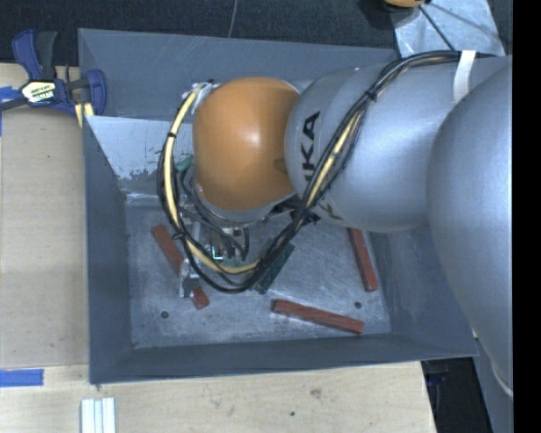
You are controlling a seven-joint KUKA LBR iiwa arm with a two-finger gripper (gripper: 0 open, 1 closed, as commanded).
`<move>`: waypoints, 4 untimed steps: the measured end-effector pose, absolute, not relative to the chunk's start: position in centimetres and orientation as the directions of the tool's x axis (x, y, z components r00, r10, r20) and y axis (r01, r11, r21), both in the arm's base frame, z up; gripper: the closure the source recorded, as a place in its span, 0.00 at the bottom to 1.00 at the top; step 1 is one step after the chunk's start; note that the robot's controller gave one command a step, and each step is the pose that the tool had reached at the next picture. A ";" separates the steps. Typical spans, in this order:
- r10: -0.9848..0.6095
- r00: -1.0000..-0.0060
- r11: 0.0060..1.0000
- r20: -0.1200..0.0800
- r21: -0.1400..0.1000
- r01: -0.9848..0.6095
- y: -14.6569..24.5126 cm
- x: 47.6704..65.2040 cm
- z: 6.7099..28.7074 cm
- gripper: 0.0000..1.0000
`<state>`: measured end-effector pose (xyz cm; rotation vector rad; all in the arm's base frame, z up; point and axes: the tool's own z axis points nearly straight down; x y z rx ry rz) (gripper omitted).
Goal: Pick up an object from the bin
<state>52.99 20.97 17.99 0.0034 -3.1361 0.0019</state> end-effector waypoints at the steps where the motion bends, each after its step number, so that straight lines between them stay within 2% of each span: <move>1: 0.000 -1.000 1.000 -0.002 0.001 0.000 20.9 53.2 18.4 0.00; 2: 0.379 -0.925 0.925 -0.001 0.007 0.379 17.4 57.7 7.5 1.00; 3: 0.378 -0.926 0.926 -0.002 0.006 0.378 17.4 57.7 7.6 1.00; 4: 0.289 -0.957 0.957 0.001 -0.001 0.289 13.3 57.1 11.6 1.00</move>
Offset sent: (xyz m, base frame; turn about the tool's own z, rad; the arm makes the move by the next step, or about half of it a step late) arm 0.0446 -0.0380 -0.1099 0.3922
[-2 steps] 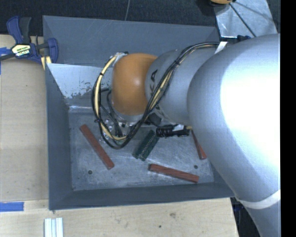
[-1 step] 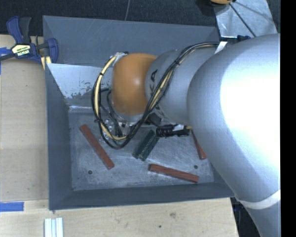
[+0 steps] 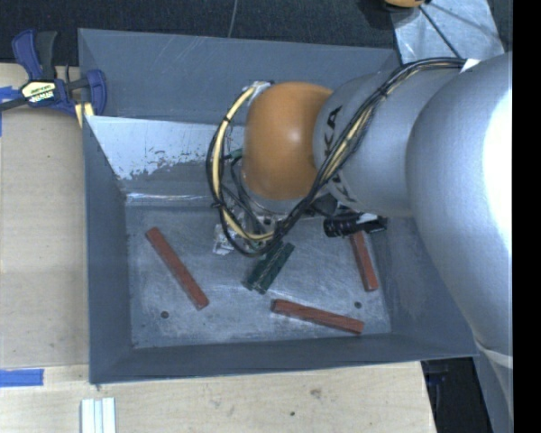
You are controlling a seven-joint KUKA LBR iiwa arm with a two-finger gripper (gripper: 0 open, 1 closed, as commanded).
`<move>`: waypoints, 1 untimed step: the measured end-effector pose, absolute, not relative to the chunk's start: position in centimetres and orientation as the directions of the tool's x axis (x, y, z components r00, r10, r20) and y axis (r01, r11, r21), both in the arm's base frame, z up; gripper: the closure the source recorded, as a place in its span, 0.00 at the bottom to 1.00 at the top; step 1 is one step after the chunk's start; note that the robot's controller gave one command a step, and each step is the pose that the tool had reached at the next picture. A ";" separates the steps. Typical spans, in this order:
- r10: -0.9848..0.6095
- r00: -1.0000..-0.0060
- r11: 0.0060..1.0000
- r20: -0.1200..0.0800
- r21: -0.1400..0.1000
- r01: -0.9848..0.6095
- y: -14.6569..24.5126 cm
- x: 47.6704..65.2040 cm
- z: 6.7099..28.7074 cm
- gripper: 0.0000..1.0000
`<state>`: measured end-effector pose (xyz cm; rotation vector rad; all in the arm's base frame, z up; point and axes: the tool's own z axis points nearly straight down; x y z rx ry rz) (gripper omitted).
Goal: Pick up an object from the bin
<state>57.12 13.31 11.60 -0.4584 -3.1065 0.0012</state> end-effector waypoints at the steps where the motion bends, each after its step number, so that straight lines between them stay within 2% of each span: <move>1: 0.176 -0.984 0.984 0.001 -0.002 0.176 12.9 52.5 15.8 1.00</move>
Offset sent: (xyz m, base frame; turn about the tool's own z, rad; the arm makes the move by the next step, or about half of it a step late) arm -0.0205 -0.0126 0.1225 -0.0732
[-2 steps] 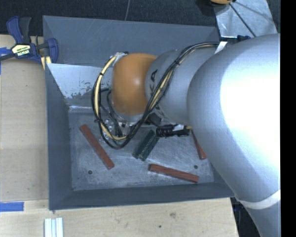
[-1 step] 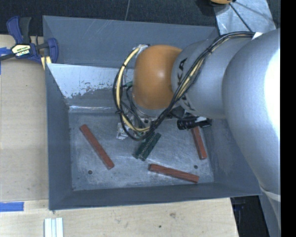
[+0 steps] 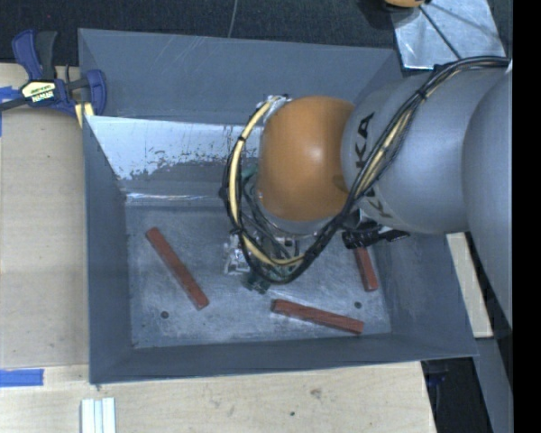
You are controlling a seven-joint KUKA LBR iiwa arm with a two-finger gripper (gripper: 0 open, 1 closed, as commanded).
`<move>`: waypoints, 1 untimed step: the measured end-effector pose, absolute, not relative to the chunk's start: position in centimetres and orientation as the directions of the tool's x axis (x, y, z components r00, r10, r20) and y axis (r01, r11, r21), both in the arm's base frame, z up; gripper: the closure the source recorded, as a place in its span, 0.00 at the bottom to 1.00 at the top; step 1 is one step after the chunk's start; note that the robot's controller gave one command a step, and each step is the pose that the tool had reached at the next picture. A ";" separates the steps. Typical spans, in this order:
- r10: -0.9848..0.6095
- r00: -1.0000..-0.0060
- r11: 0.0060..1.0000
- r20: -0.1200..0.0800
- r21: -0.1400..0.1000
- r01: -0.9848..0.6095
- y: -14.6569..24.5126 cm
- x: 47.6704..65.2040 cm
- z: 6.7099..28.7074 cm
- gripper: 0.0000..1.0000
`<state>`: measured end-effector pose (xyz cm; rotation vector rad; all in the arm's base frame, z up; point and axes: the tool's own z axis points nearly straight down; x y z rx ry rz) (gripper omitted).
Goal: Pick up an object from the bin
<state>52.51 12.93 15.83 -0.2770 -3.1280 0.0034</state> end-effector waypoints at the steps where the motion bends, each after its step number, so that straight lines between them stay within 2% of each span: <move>1: 0.201 -0.980 0.980 0.001 0.000 0.201 12.4 54.1 22.4 1.00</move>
Offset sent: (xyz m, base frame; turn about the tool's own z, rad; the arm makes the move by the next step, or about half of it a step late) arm 0.0158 0.0006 -0.0139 0.0296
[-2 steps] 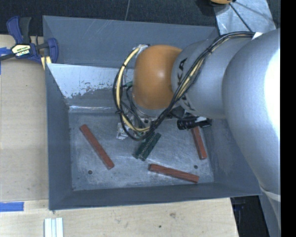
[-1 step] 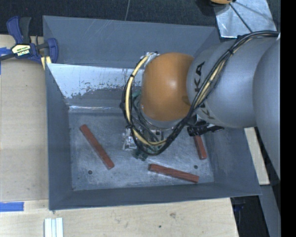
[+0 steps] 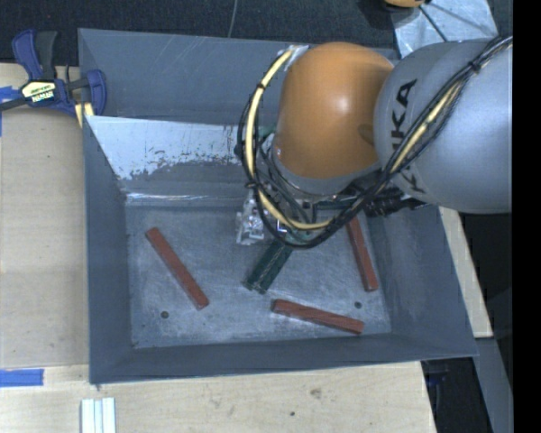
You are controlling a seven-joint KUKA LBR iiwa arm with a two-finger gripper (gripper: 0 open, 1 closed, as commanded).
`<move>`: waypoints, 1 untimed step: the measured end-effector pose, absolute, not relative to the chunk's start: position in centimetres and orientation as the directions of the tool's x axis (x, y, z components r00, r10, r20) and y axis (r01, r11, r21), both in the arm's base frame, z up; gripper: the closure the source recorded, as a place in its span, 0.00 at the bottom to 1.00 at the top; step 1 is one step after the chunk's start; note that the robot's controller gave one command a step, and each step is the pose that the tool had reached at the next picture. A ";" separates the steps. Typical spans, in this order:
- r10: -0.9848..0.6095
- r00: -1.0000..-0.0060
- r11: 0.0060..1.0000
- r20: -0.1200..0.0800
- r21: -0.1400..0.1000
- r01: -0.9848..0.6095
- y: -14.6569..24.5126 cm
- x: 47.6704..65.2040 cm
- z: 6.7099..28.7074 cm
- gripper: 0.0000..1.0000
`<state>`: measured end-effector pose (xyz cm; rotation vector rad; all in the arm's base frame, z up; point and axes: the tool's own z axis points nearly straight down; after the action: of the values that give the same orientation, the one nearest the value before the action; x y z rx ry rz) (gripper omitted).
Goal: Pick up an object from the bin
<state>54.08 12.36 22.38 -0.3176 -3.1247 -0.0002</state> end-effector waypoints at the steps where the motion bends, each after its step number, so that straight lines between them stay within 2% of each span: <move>1: 0.205 -0.979 0.979 0.004 -0.002 0.205 12.9 54.0 14.1 0.00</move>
Offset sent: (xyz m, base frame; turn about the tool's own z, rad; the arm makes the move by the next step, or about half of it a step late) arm 0.0000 0.0000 0.0000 0.0000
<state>53.96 12.92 14.14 -0.3237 -3.1207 0.0023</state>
